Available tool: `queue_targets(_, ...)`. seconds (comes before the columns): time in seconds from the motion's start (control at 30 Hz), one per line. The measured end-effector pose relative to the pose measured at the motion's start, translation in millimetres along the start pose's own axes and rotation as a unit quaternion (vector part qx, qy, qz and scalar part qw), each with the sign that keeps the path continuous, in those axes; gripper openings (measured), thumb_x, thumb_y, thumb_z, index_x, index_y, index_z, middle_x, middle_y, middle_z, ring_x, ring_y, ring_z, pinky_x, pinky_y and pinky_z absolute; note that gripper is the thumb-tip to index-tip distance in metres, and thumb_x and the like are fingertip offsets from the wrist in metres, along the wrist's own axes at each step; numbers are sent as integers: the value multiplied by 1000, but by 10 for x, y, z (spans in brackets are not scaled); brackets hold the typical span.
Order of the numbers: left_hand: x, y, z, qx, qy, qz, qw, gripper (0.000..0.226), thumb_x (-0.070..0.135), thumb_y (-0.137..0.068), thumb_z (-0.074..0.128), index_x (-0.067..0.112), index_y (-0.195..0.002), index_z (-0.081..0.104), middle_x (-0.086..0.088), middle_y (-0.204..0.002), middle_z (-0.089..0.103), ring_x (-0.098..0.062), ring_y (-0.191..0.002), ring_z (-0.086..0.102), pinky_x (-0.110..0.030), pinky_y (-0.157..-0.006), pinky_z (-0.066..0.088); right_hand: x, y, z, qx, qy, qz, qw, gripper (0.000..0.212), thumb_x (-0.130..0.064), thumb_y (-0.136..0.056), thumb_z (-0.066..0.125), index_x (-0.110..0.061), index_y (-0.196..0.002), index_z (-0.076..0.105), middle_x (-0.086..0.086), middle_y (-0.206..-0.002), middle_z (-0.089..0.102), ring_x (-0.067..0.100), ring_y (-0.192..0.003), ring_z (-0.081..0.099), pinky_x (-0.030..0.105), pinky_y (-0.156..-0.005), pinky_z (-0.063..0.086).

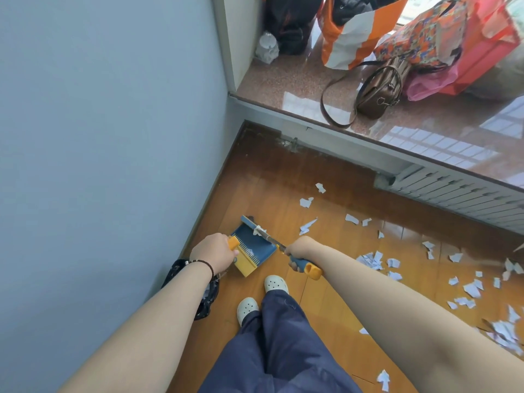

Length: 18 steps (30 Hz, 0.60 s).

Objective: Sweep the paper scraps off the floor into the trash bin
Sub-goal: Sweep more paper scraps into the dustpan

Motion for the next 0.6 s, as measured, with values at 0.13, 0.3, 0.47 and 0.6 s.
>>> queue_targets(0.13, -22, 30, 14, 3, 3, 13, 1000, 30, 41, -95, 63, 24, -72, 52, 5, -74, 61, -18, -72, 62, -28, -59, 43, 307, 172, -42, 2, -36, 32, 999, 17, -18, -98, 47, -4, -96, 56, 12, -71, 57, 19, -49, 50, 22, -42, 43)
queue_targets(0.3, -19, 86, 25, 12, 7, 23, 1000, 31, 43, -96, 61, 25, -74, 52, 5, -74, 61, -16, -72, 60, -29, -62, 45, 594, 398, -219, 49, -70, 9, 996, 23, -19, -96, 48, -4, -110, 59, 13, -75, 58, 19, -49, 51, 23, -45, 44)
queue_targets(0.47, 181, 148, 21, 25, -10, 50, 998, 31, 44, -97, 60, 26, -73, 54, 8, -73, 61, -13, -69, 60, -27, -58, 43, 818, 415, -413, 80, -129, -6, 988, 24, -11, -92, 46, 1, -105, 62, 12, -68, 54, 21, -45, 48, 22, -43, 43)
queue_targets(0.6, 458, 152, 11, 22, -22, 69, 997, 29, 47, -97, 59, 27, -76, 55, 9, -73, 63, -12, -68, 62, -27, -54, 43, 892, 280, -633, 106, -144, -12, 984, 22, -9, -92, 48, 4, -105, 62, 13, -69, 56, 25, -52, 52, 27, -49, 47)
Point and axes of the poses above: each hand's wrist, its own y-axis away from the middle knuckle, its own z-axis out of the palm, x = y × z, the point moved 8 cm from there along -y, towards the middle knuckle
